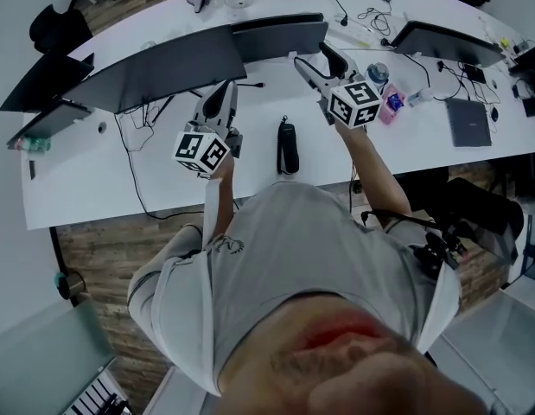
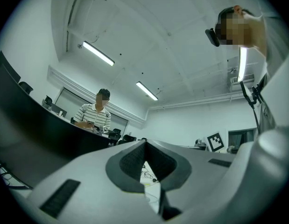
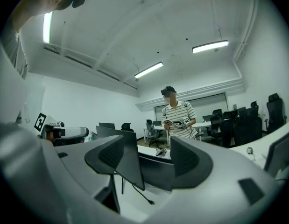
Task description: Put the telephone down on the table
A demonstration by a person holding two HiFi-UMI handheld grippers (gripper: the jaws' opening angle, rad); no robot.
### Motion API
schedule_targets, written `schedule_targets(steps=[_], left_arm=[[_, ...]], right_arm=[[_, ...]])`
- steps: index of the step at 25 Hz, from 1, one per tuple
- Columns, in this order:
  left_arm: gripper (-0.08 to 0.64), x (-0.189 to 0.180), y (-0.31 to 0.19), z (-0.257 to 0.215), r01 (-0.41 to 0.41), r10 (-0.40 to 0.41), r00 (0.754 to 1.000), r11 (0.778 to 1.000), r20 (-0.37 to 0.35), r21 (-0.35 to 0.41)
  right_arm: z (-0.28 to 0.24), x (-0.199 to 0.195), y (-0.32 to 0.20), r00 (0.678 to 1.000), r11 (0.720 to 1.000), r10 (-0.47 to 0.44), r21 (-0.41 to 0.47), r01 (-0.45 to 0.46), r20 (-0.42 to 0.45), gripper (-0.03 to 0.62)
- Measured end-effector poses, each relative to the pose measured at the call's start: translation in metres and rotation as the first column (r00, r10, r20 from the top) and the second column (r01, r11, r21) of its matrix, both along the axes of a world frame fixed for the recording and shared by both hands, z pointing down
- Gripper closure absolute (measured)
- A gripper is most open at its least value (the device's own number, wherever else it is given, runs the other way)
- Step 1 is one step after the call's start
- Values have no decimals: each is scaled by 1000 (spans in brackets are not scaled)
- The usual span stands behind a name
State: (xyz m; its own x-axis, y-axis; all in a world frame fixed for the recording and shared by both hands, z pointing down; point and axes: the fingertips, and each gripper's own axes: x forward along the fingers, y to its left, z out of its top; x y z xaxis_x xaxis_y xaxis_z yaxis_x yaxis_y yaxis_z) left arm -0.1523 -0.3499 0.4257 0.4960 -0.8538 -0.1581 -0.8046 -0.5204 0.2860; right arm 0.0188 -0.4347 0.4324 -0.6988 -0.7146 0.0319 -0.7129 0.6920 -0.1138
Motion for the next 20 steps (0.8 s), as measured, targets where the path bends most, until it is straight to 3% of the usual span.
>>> schedule_targets(steps=[2,5,7,12,20], left_arm=[[551,-6,-1,-2,15,-15,1000,1000,-8,8],[551,-13,-7,-4,28,-28,999,999,-17,21],[551,-16,-9,-5,32,-31,999,999,-19,29],[551,-24,-4,-8,53,-52,998,998,-26,43],[551,-36,-3,0,79,-79,996,997,-32,16]], right_arm=[[-5,-7,0,999,1000,-26,17,26,-27,282],[-20,-12,-3,999,998,-33,53,34,-12,491],[-29,-14,-3,999,997,-34,73,34,-1,545],[-39,-23,-1,999,993,-39,107,43,-37,577],[-40,-34,2,998,994,-40,103,44,-44,577]])
